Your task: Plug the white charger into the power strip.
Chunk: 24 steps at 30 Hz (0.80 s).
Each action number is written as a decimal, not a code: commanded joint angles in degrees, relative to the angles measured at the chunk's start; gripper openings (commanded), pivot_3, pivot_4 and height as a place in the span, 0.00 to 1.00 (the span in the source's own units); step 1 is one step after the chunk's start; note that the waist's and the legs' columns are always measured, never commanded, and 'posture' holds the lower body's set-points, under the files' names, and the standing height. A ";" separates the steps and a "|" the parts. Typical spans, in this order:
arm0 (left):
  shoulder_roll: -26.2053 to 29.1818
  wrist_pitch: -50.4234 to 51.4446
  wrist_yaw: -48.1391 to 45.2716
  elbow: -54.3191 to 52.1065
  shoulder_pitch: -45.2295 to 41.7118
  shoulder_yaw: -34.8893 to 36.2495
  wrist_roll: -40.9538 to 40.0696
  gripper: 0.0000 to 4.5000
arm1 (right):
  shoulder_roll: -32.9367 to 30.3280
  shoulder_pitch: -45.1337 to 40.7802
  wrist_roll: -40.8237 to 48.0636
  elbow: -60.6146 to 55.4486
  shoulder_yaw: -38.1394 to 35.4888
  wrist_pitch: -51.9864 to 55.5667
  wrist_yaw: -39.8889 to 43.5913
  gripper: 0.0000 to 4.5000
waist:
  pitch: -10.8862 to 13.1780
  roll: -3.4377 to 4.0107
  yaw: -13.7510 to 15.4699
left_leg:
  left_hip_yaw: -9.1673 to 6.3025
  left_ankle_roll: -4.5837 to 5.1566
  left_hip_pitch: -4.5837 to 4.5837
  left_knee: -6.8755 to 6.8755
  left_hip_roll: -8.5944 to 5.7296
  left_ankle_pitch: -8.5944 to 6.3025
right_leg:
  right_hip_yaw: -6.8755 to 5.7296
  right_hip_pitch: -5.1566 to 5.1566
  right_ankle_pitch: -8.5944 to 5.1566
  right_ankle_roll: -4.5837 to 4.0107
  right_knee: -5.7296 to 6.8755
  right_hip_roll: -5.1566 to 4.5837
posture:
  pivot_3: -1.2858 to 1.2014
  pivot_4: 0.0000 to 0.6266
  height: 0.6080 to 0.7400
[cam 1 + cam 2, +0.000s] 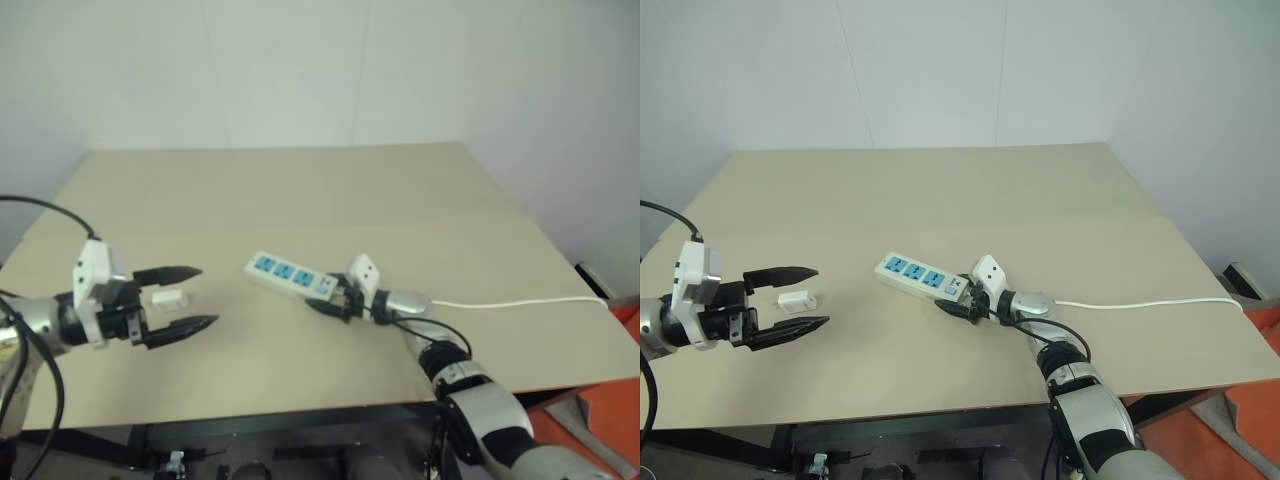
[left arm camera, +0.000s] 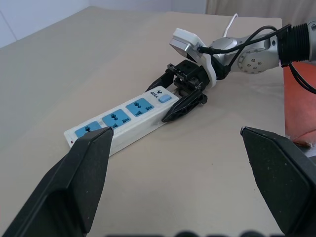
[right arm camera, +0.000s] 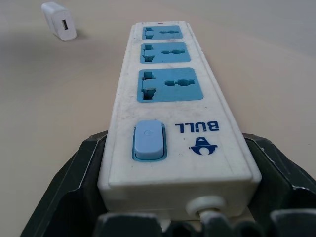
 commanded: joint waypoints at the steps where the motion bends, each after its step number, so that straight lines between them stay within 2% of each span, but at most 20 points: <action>1: 1.96 -1.50 -1.10 0.95 -1.49 0.58 0.37 1.00 | -0.25 2.77 1.58 -4.73 -0.07 -0.84 4.94 0.76 | 0.00 0.00 0.05 | 0.00 0.00 -0.02 -0.01 0.00 0.00 | -0.01 -0.01 0.00 0.00 -0.01 0.00 | 0.52 0.24 1.00; 5: 6.25 -4.06 -4.36 7.67 -8.06 -3.32 4.09 1.00 | -3.50 7.87 6.15 -18.65 0.96 2.26 15.44 0.76 | 0.04 0.04 0.87 | -0.04 0.00 -0.41 -0.06 -0.01 0.00 | -0.04 -0.39 -0.05 -0.01 -0.02 0.02 | 0.52 0.24 1.00; 7: 9.21 -6.72 -7.20 12.54 -13.69 -7.96 8.04 1.00 | -5.16 9.63 7.48 -22.59 1.66 4.01 19.61 0.76 | 0.05 0.07 0.91 | -0.03 0.00 -0.70 -0.06 -0.01 0.00 | -0.04 -0.69 -0.04 -0.01 0.01 0.02 | 0.52 0.24 1.00; 8: 10.04 -7.89 -8.22 14.31 -15.67 -9.66 9.57 1.00 | -5.70 10.14 7.85 -23.76 1.95 4.72 20.78 0.76 | 0.06 0.08 0.98 | -0.04 0.00 -0.75 -0.04 -0.02 0.00 | -0.05 -0.72 -0.04 -0.01 0.01 0.02 | 0.52 0.24 1.00; 12: 12.14 -16.36 -11.88 25.22 -31.08 -24.27 24.79 1.00 | -6.55 10.05 4.89 -20.13 3.81 0.94 23.20 0.76 | 0.07 0.10 0.95 | -0.02 0.00 -0.74 -0.04 -0.03 0.00 | -0.05 -0.72 -0.04 0.00 0.00 0.03 | 0.52 0.24 1.00; 17: 10.33 -21.86 -17.39 38.14 -48.66 -41.43 44.40 1.00 | -6.36 8.79 3.21 -16.27 5.01 -0.07 23.66 0.76 | 0.06 0.08 0.78 | 0.00 0.01 -0.74 0.00 -0.05 0.00 | 0.01 -0.72 -0.04 0.00 0.01 0.09 | 0.52 0.24 1.00; 20: 7.99 -22.99 -22.75 45.10 -57.54 -48.39 48.51 1.00 | -6.42 9.04 2.87 -16.00 5.41 -0.17 24.10 0.76 | 0.07 0.07 0.74 | -0.01 0.02 -0.77 0.00 -0.04 0.00 | 0.03 -0.73 -0.04 0.01 0.01 0.11 | 0.52 0.24 1.00; 24: 4.21 -21.67 -23.71 52.97 -66.02 -56.82 54.12 1.00 | -6.53 8.86 2.74 -16.01 5.32 0.45 23.73 0.76 | 0.07 0.07 0.82 | -0.10 0.02 -0.87 0.05 -0.04 0.00 | -0.05 -0.79 -0.05 0.02 0.05 0.13 | 0.52 0.24 1.00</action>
